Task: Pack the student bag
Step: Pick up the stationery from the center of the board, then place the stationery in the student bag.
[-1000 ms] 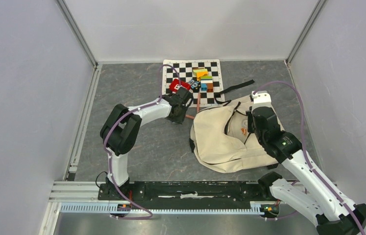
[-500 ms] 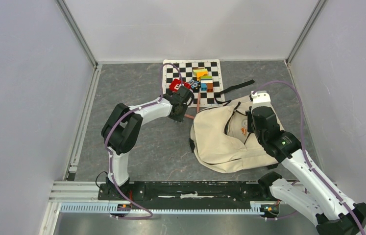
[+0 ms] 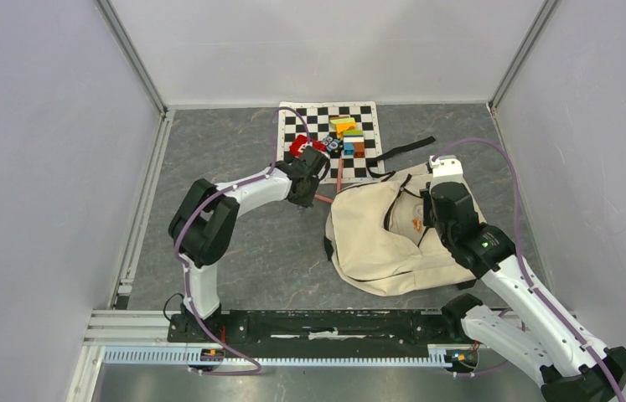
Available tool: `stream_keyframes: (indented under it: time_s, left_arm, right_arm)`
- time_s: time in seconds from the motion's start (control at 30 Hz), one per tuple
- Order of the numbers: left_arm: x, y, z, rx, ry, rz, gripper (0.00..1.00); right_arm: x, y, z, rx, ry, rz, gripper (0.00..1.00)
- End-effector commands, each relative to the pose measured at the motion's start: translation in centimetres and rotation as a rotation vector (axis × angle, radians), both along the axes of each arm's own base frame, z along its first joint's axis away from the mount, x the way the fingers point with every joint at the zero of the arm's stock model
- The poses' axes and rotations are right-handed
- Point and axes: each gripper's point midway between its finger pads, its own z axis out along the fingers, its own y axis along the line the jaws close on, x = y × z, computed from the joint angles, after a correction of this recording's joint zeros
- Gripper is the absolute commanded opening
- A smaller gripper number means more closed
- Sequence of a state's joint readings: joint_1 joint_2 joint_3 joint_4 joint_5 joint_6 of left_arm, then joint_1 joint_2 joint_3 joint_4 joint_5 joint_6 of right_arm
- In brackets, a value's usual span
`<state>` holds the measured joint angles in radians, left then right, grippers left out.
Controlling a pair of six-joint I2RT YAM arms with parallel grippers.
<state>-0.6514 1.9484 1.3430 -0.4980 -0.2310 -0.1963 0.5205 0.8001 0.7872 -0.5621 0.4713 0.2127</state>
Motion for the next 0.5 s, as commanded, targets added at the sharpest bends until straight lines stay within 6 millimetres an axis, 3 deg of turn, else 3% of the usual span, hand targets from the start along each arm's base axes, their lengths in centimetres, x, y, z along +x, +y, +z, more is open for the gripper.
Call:
stream_keyframes:
  time_s: [0.0, 0.13, 0.27, 0.33, 0.47]
  left_arm:
    - [-0.1, -0.9, 4.5, -0.142, -0.074, 0.044, 0.06]
    - [-2.4, -2.2, 7.1, -0.31, -0.073, 0.039, 0.07]
    - [-6.3, -4.5, 10.2, -0.498, -0.075, 0.031, 0.07]
    - [-8.6, -6.2, 12.2, -0.565, -0.091, 0.002, 0.07]
    - [-12.6, -11.8, 16.7, -0.725, -0.096, -0.107, 0.08]
  right_arm:
    - [0.8, 0.3, 3.3, 0.055, -0.103, -0.009, 0.0]
    - [0.8, 0.3, 3.3, 0.053, -0.103, -0.009, 0.0]
    - [0.9, 0.5, 3.4, 0.062, -0.106, -0.006, 0.0]
    - [1.0, 0.7, 3.7, 0.068, -0.108, 0.001, 0.0]
    - [1.3, 1.2, 4.0, 0.086, -0.117, 0.017, 0.0]
